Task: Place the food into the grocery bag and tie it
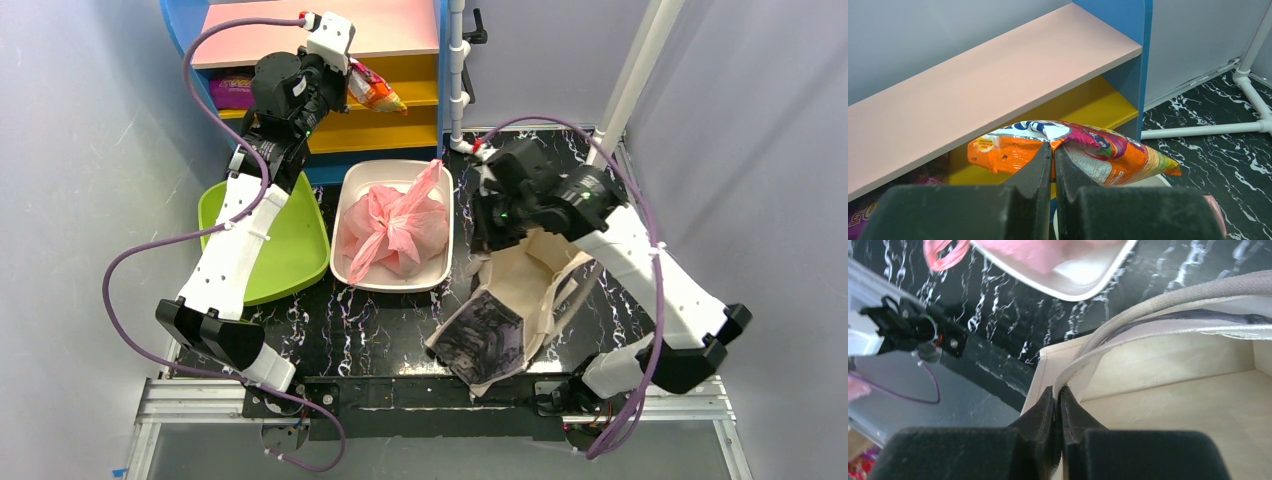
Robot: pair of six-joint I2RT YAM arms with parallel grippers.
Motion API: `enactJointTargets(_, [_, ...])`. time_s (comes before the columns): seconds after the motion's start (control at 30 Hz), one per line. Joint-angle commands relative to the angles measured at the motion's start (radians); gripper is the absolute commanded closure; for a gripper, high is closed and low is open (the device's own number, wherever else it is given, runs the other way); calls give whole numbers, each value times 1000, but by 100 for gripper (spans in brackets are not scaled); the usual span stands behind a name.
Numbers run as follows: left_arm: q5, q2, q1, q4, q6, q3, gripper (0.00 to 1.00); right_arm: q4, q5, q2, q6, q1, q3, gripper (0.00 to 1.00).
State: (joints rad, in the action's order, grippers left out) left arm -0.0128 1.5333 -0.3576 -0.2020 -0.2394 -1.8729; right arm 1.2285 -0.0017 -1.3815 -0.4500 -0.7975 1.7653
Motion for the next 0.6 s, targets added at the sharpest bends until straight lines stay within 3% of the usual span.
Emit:
enactJointTargets(0.0, [46,-54,-4,60,-31,0,100,-52,-61,-96,65,-118,108,98])
enactJointTargets(0.23, [55,-69,-5,69,-41,14,100,-70,43,-166,125,-167,139,96])
enactJointTargets(0.27, [58,-71,-4,71,-42,16,100,-66,72,-162,124,-167,140,85])
enactJointTargets(0.33, [60,-74,-4,69,-44,18,100,-56,130,-132,114,-167,139,45])
enactJointTargets(0.37, [60,-75,-5,72,-44,22,100,-46,159,-115,107,-168,138,33])
enactJointTargets(0.57, [55,-63,-6,71,-24,17,100,38,366,4,-6,-166,147,20])
